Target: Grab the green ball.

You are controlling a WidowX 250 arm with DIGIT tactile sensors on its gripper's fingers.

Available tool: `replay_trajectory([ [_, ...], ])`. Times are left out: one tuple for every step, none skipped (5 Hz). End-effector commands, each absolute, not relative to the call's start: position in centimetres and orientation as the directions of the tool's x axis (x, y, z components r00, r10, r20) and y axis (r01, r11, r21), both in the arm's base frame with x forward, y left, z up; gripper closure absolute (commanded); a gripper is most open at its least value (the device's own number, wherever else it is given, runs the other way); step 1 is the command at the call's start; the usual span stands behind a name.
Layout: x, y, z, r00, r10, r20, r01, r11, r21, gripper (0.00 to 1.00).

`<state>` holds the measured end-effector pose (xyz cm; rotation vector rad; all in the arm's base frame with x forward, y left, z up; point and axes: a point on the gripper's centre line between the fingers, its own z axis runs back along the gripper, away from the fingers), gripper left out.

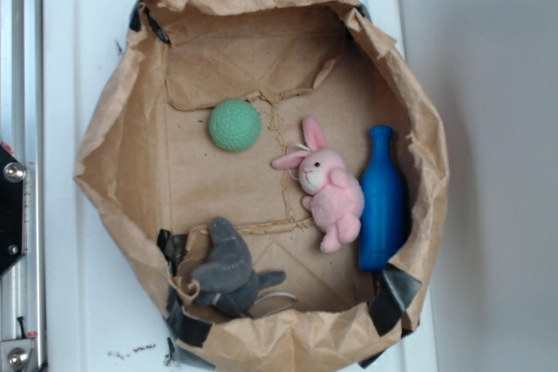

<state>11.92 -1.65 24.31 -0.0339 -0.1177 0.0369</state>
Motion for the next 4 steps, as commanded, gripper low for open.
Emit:
replay_trajectory([
  [11.9,-1.6,24.3,0.992,0.039,0.117,-0.035,0.999,-0.036,0.0],
  [16.9,-2.1,25.0,0.984,0.108,0.139,-0.095,0.991,-0.094,0.0],
  [21.9,-2.3,23.5,0.976,0.152,0.155,-0.139,0.986,-0.09,0.0],
  [25.4,-1.1,22.0,0.964,0.15,0.218,-0.124,0.984,-0.127,0.0],
])
